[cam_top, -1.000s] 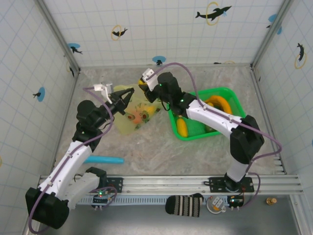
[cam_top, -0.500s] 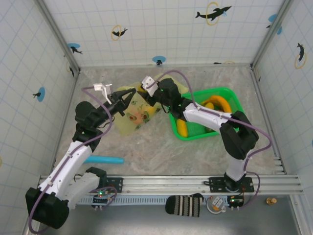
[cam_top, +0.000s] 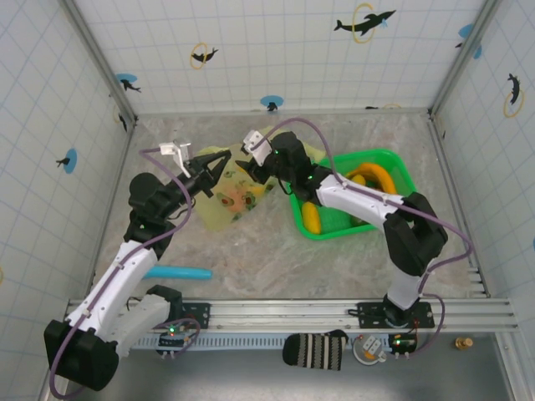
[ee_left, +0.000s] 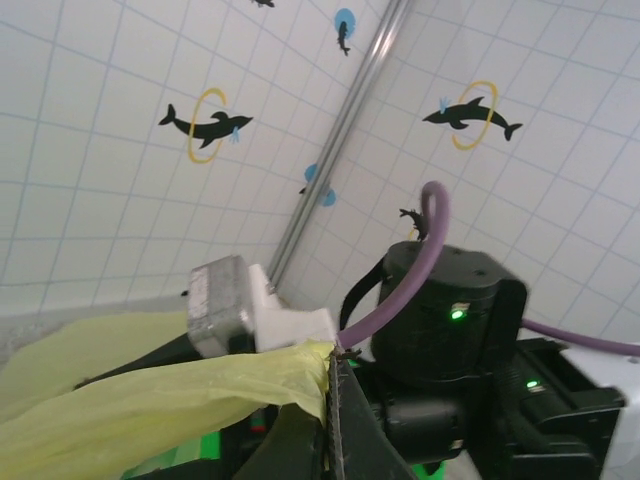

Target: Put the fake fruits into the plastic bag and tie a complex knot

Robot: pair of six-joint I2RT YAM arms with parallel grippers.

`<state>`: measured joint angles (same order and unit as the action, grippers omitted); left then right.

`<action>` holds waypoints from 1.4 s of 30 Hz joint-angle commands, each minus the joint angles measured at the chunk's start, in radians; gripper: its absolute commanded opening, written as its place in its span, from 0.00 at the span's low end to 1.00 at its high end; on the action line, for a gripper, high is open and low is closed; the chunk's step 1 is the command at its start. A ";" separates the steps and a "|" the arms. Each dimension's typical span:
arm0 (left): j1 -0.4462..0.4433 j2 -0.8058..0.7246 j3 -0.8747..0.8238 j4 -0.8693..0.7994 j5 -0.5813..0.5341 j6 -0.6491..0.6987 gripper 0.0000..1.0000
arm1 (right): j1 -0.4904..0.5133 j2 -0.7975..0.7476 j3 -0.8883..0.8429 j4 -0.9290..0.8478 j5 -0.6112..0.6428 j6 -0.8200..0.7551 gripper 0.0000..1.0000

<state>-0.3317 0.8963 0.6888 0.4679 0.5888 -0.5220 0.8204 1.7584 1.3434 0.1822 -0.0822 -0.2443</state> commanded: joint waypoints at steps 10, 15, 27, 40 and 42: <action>0.007 0.006 0.018 -0.063 -0.077 0.046 0.00 | 0.036 -0.605 -0.229 -0.243 0.177 0.327 0.57; 0.007 0.012 0.021 -0.062 -0.073 0.041 0.00 | -0.181 -0.686 -0.287 -0.468 0.143 0.568 0.57; 0.007 0.010 0.015 -0.051 -0.060 0.037 0.00 | -0.361 -0.282 -0.185 -0.852 0.422 0.914 0.65; -0.007 0.001 0.019 -0.051 -0.050 0.045 0.00 | -0.441 0.046 -0.095 -0.789 0.395 1.010 0.72; -0.010 -0.001 0.018 -0.051 -0.050 0.045 0.00 | -0.444 0.073 -0.090 -0.779 0.414 1.005 0.72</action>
<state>-0.3347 0.9104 0.6888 0.4049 0.5201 -0.4976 0.3786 1.8027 1.2175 -0.6205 0.2909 0.7429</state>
